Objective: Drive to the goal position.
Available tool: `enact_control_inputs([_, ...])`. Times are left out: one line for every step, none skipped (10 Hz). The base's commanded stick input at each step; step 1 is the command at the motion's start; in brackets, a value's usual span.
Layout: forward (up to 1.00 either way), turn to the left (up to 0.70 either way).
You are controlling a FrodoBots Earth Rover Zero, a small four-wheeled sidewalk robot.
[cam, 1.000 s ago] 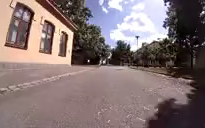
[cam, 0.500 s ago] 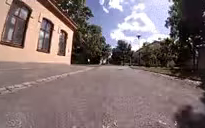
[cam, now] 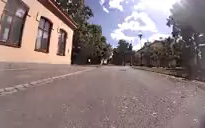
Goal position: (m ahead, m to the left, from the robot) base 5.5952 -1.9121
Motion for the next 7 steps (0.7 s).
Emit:
enact_control_inputs([0.85,0.0])
enact_control_inputs([0.85,0.0])
enact_control_inputs([0.85,0.0])
enact_control_inputs([0.85,0.0])
enact_control_inputs([0.85,0.0])
enact_control_inputs([0.85,0.0])
enact_control_inputs([0.85,0.0])
